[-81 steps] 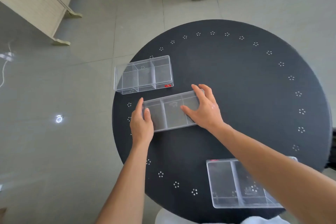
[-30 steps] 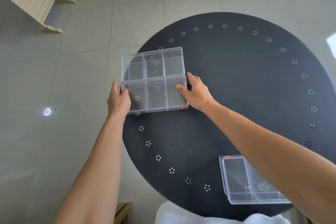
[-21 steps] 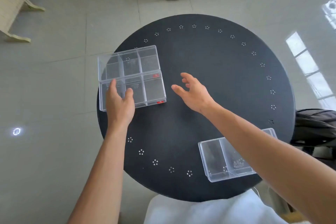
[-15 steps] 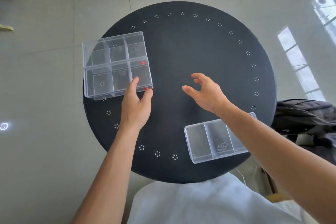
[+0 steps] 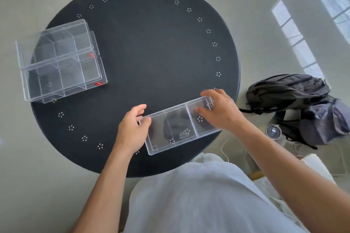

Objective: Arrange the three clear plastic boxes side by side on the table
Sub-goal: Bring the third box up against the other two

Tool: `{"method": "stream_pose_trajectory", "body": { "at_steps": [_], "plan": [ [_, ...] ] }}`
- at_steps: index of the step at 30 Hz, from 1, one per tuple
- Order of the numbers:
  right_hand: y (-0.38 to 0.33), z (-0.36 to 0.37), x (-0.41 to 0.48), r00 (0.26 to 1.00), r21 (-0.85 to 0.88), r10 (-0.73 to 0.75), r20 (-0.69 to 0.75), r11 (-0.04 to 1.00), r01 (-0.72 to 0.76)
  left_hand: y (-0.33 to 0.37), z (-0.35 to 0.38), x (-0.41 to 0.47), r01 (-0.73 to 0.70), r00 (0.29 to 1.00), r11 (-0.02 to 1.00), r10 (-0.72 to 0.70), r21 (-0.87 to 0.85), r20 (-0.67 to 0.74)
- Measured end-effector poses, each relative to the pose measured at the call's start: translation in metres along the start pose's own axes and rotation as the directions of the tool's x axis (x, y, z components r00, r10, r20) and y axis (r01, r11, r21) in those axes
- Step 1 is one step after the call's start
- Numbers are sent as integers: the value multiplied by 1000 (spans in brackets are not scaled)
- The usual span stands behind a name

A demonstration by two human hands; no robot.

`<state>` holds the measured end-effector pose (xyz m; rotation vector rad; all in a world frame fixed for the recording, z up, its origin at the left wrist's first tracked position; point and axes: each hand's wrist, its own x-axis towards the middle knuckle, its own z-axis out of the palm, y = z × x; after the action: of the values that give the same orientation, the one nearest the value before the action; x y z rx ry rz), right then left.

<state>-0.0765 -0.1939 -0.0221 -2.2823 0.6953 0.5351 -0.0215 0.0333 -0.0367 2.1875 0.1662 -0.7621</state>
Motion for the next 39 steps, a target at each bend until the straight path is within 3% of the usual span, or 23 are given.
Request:
{"method": "stream_pose_trajectory", "body": {
  "at_steps": [8,18,29,39],
  "plan": [
    [26,1,-12,994,122,-1,106,992,-12,-8,18,-10,162,971,986,-168,-47,-170],
    [8,6,-1,990,215,15,138,976,-44,-26,7,-9,184,943,948,-245,-260,-227],
    [-69,65,6,991,476,78,104,872,-118,-76,-75,-2,173,902,897,-310,-407,-300],
    [-151,122,19,983,477,-43,180,877,-49,-113,-152,19,129,884,855,-329,-503,-331]
  ]
}}
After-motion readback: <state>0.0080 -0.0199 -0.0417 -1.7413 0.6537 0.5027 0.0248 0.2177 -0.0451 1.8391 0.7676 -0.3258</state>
